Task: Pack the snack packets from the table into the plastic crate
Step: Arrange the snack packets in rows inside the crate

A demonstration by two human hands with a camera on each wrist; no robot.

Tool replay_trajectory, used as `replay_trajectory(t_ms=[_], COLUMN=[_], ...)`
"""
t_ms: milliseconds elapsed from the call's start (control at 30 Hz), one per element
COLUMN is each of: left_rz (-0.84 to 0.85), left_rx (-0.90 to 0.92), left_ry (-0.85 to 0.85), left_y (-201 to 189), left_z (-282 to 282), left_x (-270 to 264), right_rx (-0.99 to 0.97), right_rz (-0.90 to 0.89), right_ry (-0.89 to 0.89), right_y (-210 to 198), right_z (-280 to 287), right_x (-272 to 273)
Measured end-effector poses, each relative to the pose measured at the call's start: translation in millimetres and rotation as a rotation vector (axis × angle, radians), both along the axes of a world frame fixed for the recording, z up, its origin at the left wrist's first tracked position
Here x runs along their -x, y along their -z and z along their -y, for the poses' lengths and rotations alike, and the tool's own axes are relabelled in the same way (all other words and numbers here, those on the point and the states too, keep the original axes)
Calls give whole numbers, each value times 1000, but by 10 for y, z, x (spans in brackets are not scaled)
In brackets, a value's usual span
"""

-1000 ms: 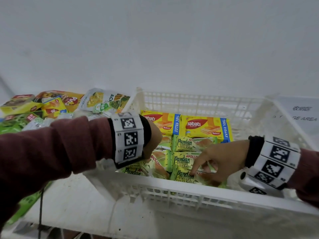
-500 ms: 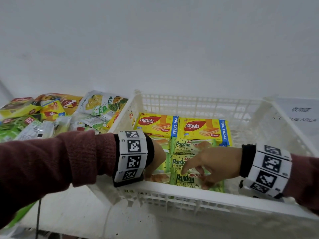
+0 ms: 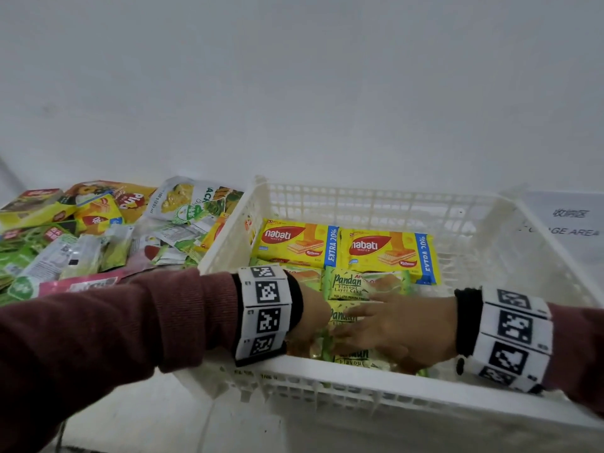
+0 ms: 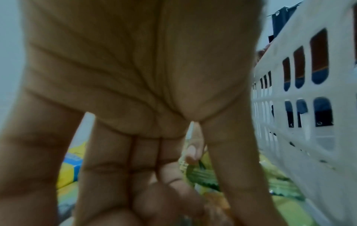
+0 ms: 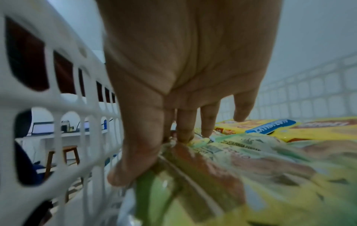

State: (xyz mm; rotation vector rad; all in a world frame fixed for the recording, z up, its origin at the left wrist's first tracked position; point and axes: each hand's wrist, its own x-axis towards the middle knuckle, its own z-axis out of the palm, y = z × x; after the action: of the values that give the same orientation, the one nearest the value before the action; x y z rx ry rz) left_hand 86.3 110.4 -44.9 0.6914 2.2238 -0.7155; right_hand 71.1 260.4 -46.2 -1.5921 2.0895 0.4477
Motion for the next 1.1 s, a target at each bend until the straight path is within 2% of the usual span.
replay_trajectory(t_ms=[133, 367, 433, 533, 600, 700, 800, 1000, 1033, 1100], left_rz=[-36, 22, 24, -25, -93, -153, -201, -323, -310, -292], left_rx=[12, -53, -122, -210, -238, -165, -169, -130, -124, -165], left_ry=[55, -21, -105, -217, -281, -352, -306, -105, -108, -126], left_y=[-31, -54, -76, -147, -162, -119, 6, 298, 292, 269], left_z=[-18, 48, 92, 201, 285, 406, 436, 528, 536, 539], left_x=[14, 84, 129, 191, 234, 269, 250, 303, 309, 312], right_rx=[-118, -125, -84, 159, 219, 52, -70, 31, 67, 8], right_rz=[-57, -139, -51, 201, 259, 146, -5, -222, -221, -184], right_ry=[34, 12, 69, 243, 382, 498, 492, 501, 536, 507], right_y=[73, 185, 128, -19, -58, 52, 240, 388, 401, 416], right_z=[12, -23, -29, -49, -72, -56, -32, -25, -5, -29], right_x=[-40, -59, -26, 116, 212, 246, 159, 51, 35, 38])
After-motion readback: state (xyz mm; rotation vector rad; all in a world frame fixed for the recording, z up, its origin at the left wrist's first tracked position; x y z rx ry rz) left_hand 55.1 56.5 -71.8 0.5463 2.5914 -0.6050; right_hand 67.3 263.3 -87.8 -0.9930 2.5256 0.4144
